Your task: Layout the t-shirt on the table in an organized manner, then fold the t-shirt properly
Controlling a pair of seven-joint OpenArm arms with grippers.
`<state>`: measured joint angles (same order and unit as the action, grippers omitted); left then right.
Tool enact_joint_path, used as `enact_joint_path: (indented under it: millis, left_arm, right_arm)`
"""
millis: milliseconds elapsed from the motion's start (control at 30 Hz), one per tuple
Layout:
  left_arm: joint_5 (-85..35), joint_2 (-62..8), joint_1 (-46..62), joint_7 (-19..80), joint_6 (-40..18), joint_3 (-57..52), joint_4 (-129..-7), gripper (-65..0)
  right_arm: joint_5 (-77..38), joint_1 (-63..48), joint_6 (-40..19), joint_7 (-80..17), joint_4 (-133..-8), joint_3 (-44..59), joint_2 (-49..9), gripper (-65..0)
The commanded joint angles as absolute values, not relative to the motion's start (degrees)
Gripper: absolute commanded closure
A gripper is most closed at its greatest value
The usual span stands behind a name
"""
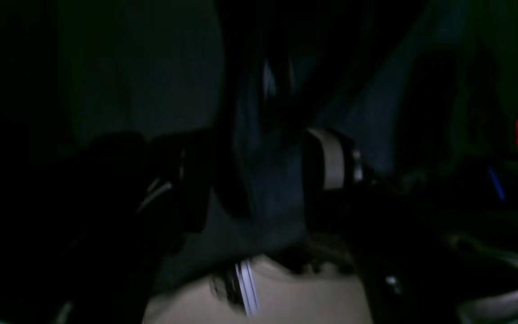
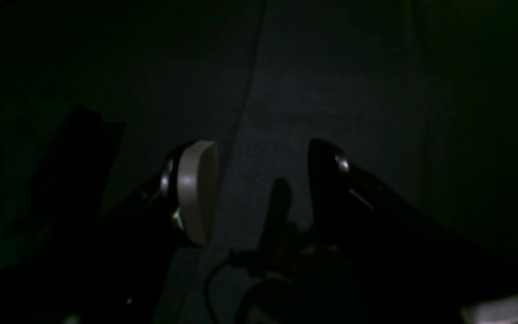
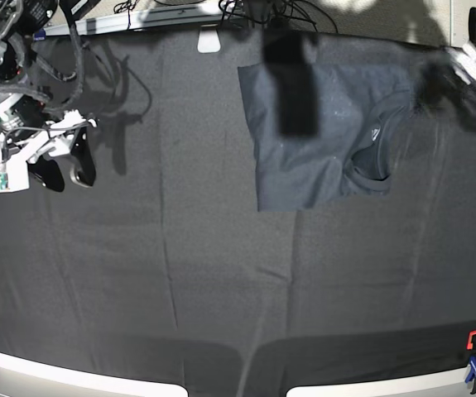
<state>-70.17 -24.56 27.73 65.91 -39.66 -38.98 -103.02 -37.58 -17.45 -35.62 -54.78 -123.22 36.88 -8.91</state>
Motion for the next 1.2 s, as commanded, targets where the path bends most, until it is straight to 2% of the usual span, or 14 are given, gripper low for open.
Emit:
enact_joint_path:
  millis: [0, 167, 367, 467, 600, 867, 967, 1033, 1067, 1167]
  left_arm:
    - [-70.1, -25.3, 27.0, 64.1, -40.0, -39.4, -103.9, -29.6]
    - [-65.0, -22.5, 22.3, 54.2, -40.0, -38.8, -103.8, -29.6]
    - [-60.1, -20.8, 15.2, 54.1, -39.9, -30.3, -103.8, -29.6]
    - [-54.2, -20.8, 11.1, 53.9, -35.5, -24.2, -102.4, -29.6]
    - [-49.7, -20.8, 6.5, 53.9, -33.8, -19.7, -96.8, -29.6]
    - [-51.8, -20.8, 2.2, 54.2, -34.1, -19.4, -85.1, -29.6]
    - [-57.8, -20.8, 2.2, 56.7, -37.9, -19.4, -83.1, -29.5]
    - [-61.7, -20.8, 2.2, 58.9, -40.0, -19.4, -83.0, -26.0]
    - [-63.1, -20.8, 2.2, 59.2, -40.0, -19.4, -83.0, -21.5]
    - [-63.4, -20.8, 2.0, 58.5, -40.0, -19.4, -83.0, 0.0]
  right_arm:
    - [-38.6, -17.1, -36.5, -54.0, -124.2, 37.1, -9.5, -31.4]
    - [-40.4, -17.1, -36.5, -54.1, -124.2, 37.1, -9.5, -31.4]
    - [-41.0, -17.1, -36.5, -55.4, -124.2, 37.1, -9.5, -31.4]
    - [-40.9, -17.2, -36.5, -56.7, -124.2, 37.1, -9.5, -31.4]
    - [-40.9, -17.2, -36.5, -58.6, -124.2, 37.1, -9.5, -31.4]
    - [-40.9, -17.2, -36.5, -58.8, -124.2, 37.1, -9.5, -31.4]
    - [-40.9, -17.1, -36.5, -58.1, -124.2, 37.1, -9.5, -31.4]
    - [-40.9, -17.1, -36.5, -57.8, -124.2, 37.1, -9.5, -31.4]
    - [-40.9, -17.1, -36.5, -57.5, -124.2, 37.1, -9.5, -31.4]
    - [-40.9, -17.1, -36.5, -57.5, -124.2, 37.1, -9.5, -31.4]
